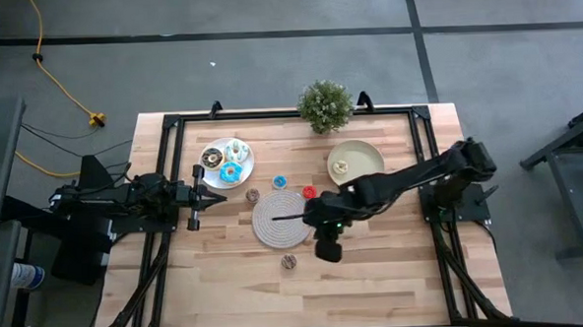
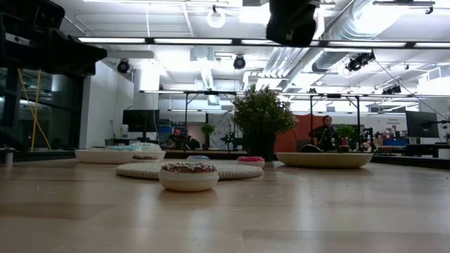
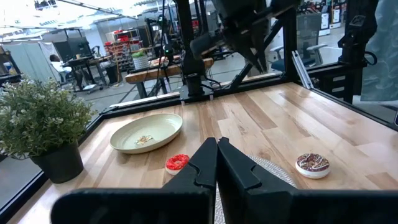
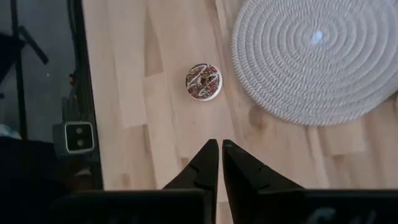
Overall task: Pick & Place donuts
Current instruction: Put the small bottom brown donut on the brown plate
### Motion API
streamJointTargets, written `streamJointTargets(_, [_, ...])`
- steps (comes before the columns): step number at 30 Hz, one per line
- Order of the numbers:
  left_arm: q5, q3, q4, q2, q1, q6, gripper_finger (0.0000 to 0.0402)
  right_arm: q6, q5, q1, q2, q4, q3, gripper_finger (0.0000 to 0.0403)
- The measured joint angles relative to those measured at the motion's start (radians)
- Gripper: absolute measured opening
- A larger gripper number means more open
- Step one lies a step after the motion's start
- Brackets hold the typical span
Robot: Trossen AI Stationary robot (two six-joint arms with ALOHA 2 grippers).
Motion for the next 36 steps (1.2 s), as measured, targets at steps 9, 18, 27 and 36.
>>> streamJointTargets(9, [0.0,0.0,0.0,0.0,0.0,0.0,0.0,0.135,0.011,0.021,0.177,-0.126,0.195,0.0082])
streamJointTargets(18, [0.0,0.0,0.0,0.0,0.0,0.0,0.0,0.207,0.04,0.052,0.292,-0.135,0.259,0.0202])
streamJointTargets(27, [0.0,0.0,0.0,0.0,0.0,0.0,0.0,0.282,0.054,0.076,0.358,-0.063,0.261,0.0296])
streamJointTargets(36, [0.0,0.0,0.0,0.0,0.0,0.0,0.0,0.12,0.16,0.107,0.389,0.008,0.26,0.0312])
